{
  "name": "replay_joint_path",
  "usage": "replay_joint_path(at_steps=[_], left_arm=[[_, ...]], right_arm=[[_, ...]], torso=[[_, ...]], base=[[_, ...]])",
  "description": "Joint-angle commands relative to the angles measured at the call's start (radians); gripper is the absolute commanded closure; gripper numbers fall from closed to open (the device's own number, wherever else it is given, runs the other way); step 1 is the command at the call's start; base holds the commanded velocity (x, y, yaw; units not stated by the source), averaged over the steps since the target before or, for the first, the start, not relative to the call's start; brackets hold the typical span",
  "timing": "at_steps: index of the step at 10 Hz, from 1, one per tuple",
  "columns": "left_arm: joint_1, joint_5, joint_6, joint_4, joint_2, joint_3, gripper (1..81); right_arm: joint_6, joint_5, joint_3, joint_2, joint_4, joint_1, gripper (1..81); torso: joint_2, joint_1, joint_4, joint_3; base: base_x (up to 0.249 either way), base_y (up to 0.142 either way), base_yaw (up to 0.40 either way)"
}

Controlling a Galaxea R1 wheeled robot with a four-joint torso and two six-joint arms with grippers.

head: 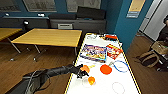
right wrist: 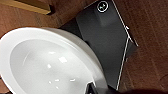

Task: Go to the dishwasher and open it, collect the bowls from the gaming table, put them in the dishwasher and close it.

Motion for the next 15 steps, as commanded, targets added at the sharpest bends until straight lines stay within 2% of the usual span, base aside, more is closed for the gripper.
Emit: replay_joint_path(at_steps=[1, 5, 6, 9, 10, 14, 15], left_arm=[[-0.149, 0.023, -0.001, -0.002, 0.056, -0.041, 1.0], [-0.148, 0.023, -0.001, -0.001, 0.096, -0.055, 1.0], [-0.146, 0.023, -0.001, 0.001, 0.101, -0.056, 1.0], [-0.138, 0.023, -0.001, 0.001, 0.112, -0.069, 1.0], [-0.137, 0.023, 0.001, 0.001, 0.112, -0.069, 1.0], [-0.112, 0.022, 0.001, 0.001, 0.112, -0.072, 1.0], [-0.097, 0.022, 0.005, 0.001, 0.110, -0.076, 81.1]], right_arm=[[-0.006, -0.067, 0.013, -0.031, -0.025, 0.018, 81.1], [-0.006, -0.073, 0.013, -0.031, -0.025, 0.023, 81.1], [-0.006, -0.073, 0.013, -0.031, -0.025, 0.021, 81.1], [-0.006, -0.073, 0.013, -0.029, -0.025, 0.023, 81.1], [-0.006, -0.075, 0.013, -0.029, -0.025, 0.023, 81.1], [-0.006, -0.075, 0.012, -0.028, -0.025, 0.024, 81.1], [-0.006, -0.075, 0.012, -0.028, -0.022, 0.026, 81.1]], torso=[[0.000, 0.000, 0.000, 0.000], [0.000, 0.000, 0.000, 0.000], [0.000, 0.000, 0.000, -0.033], [0.000, 0.000, 0.000, -0.083], [0.000, 0.000, 0.000, -0.052], [0.001, 0.001, 0.000, -0.063], [0.001, 0.001, 0.000, -0.063]], base=[[0.000, 0.000, 0.000], [0.000, 0.000, 0.000], [0.000, 0.000, 0.000], [0.000, 0.000, 0.000], [0.000, 0.000, 0.000], [0.000, 0.000, 0.000], [0.000, 0.000, 0.000]])
